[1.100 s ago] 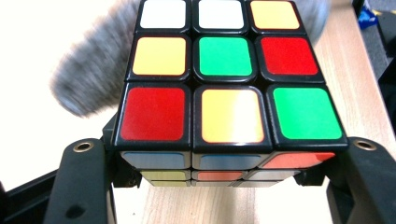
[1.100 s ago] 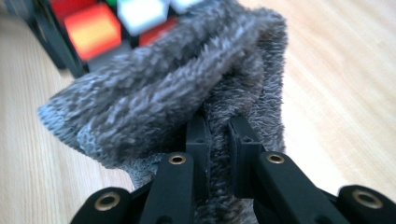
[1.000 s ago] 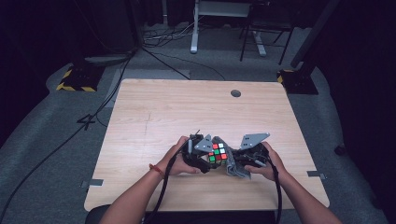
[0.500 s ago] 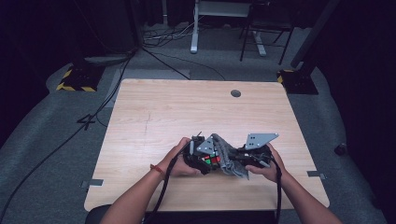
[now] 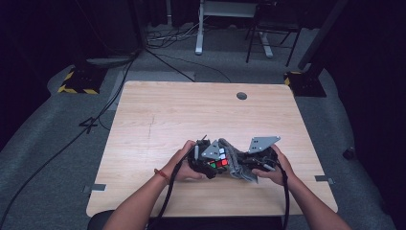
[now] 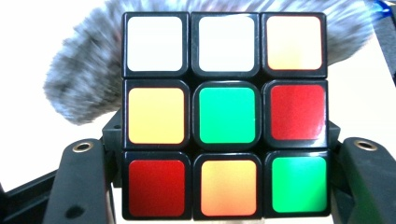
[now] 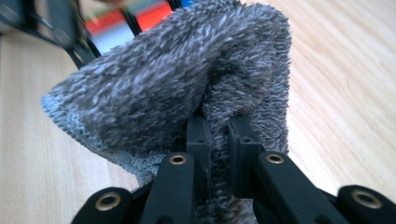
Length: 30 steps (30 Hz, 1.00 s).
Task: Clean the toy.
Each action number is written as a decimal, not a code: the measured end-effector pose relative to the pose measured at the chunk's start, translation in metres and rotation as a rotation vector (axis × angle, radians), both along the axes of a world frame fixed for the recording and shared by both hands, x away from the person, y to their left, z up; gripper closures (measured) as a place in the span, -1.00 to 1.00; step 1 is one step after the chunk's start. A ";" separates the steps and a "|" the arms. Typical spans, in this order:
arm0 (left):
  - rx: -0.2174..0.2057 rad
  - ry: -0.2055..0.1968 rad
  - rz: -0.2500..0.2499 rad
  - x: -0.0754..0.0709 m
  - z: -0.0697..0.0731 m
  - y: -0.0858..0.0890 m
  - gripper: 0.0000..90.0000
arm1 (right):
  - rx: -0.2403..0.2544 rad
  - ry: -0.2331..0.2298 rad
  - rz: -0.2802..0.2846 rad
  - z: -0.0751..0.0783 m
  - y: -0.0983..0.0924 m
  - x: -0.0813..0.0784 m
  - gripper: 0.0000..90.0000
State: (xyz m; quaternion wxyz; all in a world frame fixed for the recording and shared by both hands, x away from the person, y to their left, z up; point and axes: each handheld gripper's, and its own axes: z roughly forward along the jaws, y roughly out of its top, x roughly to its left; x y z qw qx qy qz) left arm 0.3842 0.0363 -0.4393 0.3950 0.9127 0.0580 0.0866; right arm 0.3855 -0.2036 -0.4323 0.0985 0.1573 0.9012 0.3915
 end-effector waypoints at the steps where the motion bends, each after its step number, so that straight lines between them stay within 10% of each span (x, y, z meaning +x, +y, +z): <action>1: -0.009 -0.006 0.005 0.000 0.001 0.001 -0.25 | -0.005 0.004 0.000 -0.002 -0.001 0.001 0.81; 5: 0.008 -0.002 0.004 0.001 0.001 0.001 -0.25 | 0.037 -0.070 0.007 0.006 0.002 -0.006 0.81; 14: 0.056 0.028 -0.020 0.002 -0.009 -0.008 -0.25 | 0.133 -0.081 0.041 0.020 0.008 -0.015 0.81; 30: -0.043 0.010 -0.019 -0.001 0.005 0.003 -0.25 | -0.006 -0.018 -0.016 -0.003 -0.003 0.004 0.81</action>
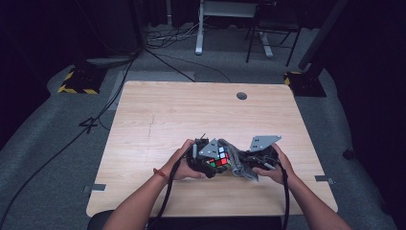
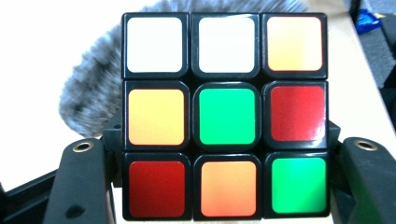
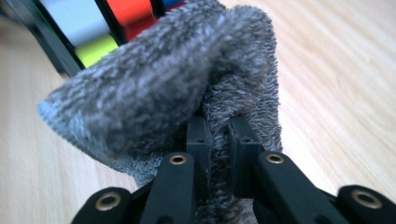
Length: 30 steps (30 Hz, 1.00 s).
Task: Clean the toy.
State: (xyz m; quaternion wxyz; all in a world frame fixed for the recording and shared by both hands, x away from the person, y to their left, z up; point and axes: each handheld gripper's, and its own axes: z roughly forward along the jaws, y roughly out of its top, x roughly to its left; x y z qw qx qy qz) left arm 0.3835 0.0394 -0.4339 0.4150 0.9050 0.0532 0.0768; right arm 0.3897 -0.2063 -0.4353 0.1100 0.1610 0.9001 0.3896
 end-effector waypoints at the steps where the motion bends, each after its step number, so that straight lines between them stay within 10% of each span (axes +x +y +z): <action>1: 0.005 0.000 -0.008 0.000 0.001 0.000 -0.25 | 0.001 0.008 0.002 -0.002 0.000 0.001 0.81; 30: 0.081 -0.048 -0.008 -0.004 -0.010 -0.017 -0.26 | 0.124 -0.067 0.112 0.027 0.018 -0.028 0.81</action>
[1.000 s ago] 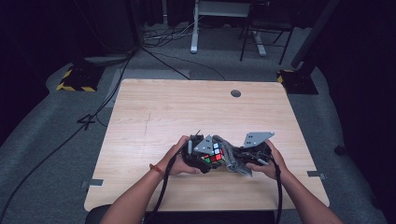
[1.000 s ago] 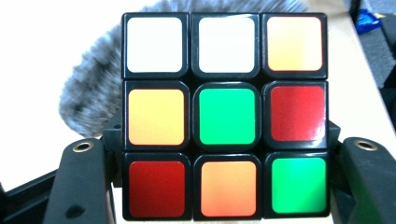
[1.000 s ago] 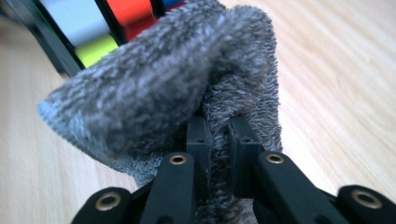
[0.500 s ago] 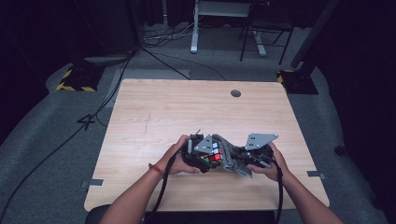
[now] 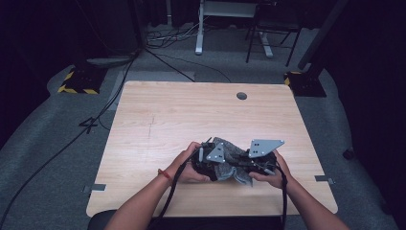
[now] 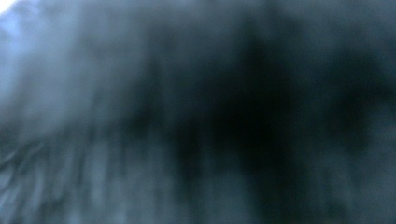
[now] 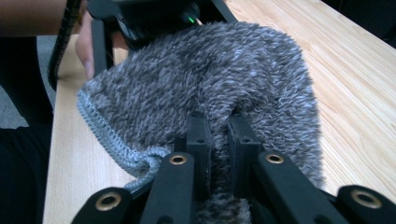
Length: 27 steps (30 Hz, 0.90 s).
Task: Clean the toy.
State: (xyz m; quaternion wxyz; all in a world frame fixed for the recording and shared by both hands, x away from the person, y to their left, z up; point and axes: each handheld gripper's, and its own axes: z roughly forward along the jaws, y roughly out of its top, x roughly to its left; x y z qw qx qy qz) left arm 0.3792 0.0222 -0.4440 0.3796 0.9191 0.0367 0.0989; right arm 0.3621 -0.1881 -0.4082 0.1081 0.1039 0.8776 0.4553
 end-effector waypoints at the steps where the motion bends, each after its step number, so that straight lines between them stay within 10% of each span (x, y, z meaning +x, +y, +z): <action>1: -0.006 0.007 0.004 0.001 0.000 0.001 -0.26 | -0.014 -0.013 -0.002 0.000 0.002 0.000 0.81; 13: -0.117 0.028 0.010 0.003 0.013 0.015 -0.25 | -0.081 0.083 -0.128 -0.023 -0.028 0.030 0.82; 20: -0.150 0.043 -0.010 0.002 0.013 0.013 -0.25 | -0.002 0.152 -0.055 -0.026 -0.022 0.030 0.82; 27: -0.133 0.010 -0.017 0.000 0.014 0.015 -0.26 | 0.012 0.124 -0.047 -0.020 -0.019 0.023 0.82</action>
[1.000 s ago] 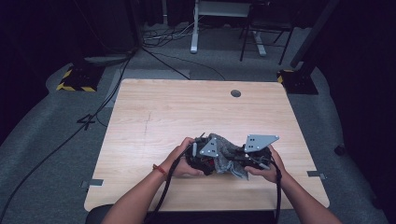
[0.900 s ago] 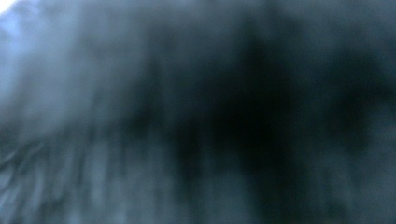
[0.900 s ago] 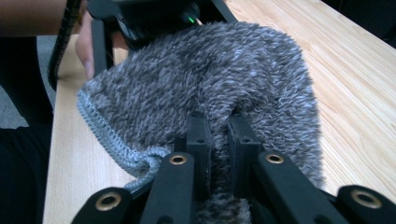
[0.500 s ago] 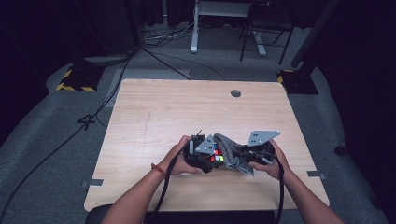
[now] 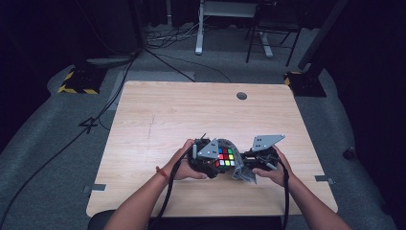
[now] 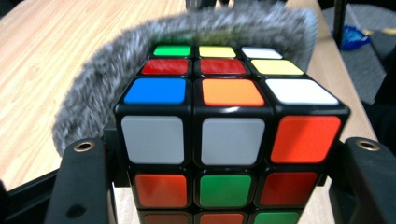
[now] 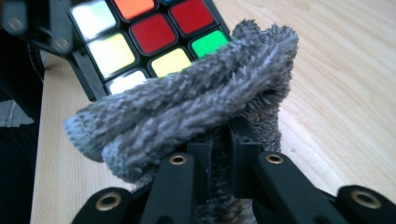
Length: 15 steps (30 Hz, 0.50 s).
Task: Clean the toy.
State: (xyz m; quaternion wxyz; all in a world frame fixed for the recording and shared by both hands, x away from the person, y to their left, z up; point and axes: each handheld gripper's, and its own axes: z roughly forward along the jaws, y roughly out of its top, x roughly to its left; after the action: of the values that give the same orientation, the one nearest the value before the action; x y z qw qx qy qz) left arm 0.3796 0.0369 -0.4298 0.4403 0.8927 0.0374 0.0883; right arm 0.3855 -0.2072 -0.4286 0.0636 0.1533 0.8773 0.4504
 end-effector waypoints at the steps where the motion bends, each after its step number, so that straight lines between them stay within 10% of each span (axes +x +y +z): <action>1: -0.001 0.001 0.000 0.000 0.000 0.000 -0.26 | -0.001 -0.011 -0.002 0.002 0.000 -0.002 0.82; 15: 0.058 -0.016 0.033 0.002 -0.003 -0.002 -0.26 | 0.035 -0.070 -0.013 0.017 0.002 -0.011 0.82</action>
State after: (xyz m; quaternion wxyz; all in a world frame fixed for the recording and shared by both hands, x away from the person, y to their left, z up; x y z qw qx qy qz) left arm 0.3819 0.0347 -0.4330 0.4129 0.9037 0.0460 0.1035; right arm 0.3750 -0.2050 -0.4119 0.0945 0.1442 0.8654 0.4704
